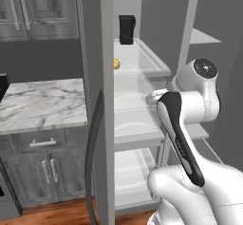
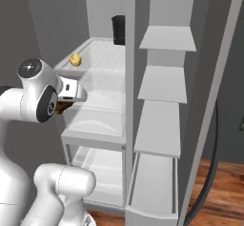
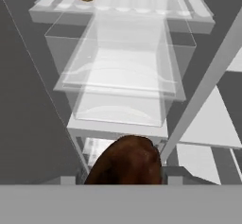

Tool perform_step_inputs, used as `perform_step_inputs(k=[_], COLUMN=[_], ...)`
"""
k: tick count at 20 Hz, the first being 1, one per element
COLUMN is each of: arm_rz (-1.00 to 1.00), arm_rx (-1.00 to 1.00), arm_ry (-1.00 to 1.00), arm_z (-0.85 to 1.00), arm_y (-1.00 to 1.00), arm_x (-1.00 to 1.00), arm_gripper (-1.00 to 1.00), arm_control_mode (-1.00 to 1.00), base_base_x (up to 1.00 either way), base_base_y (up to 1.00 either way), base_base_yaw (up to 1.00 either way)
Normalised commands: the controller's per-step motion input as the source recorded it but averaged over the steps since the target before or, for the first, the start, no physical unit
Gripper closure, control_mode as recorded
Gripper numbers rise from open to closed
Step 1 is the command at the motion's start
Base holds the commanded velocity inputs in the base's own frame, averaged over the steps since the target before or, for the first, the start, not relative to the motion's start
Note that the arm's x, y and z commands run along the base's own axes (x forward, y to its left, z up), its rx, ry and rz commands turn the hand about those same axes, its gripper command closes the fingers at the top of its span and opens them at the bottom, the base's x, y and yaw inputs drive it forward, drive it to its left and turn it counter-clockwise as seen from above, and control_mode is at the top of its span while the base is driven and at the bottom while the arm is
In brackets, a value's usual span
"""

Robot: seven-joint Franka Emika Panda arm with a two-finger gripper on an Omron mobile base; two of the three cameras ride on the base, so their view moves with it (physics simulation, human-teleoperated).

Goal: Take the sweet potato and potato from the fridge shelf and place them in the freezer drawer to begin freezing them.

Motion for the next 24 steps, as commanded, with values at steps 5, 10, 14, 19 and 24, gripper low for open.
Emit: perform_step_inputs(k=[5,10,14,19,24], arm_rz=[0.00,0.00,0.00,0.00,0.00], arm_rx=[0.00,0.00,0.00,0.00,0.00], arm_ry=[0.00,0.00,0.00,0.00,0.00], arm_z=[0.00,0.00,0.00,0.00,0.00], arm_y=[0.00,0.00,0.00,0.00,0.00], arm_x=[0.00,0.00,0.00,0.00,0.00], arm_gripper=[1.00,1.00,1.00,1.00,1.00], arm_control_mode=[1.00,1.00,1.00,1.00,1.00], base_base_x=[-0.70,-0.71,-0.61,-0.31,-0.34], base_base_y=[0.00,-0.08,-0.14,-0.08,-0.36], base_base_yaw=[0.00,-0.10,-0.17,-0.24,-0.29])
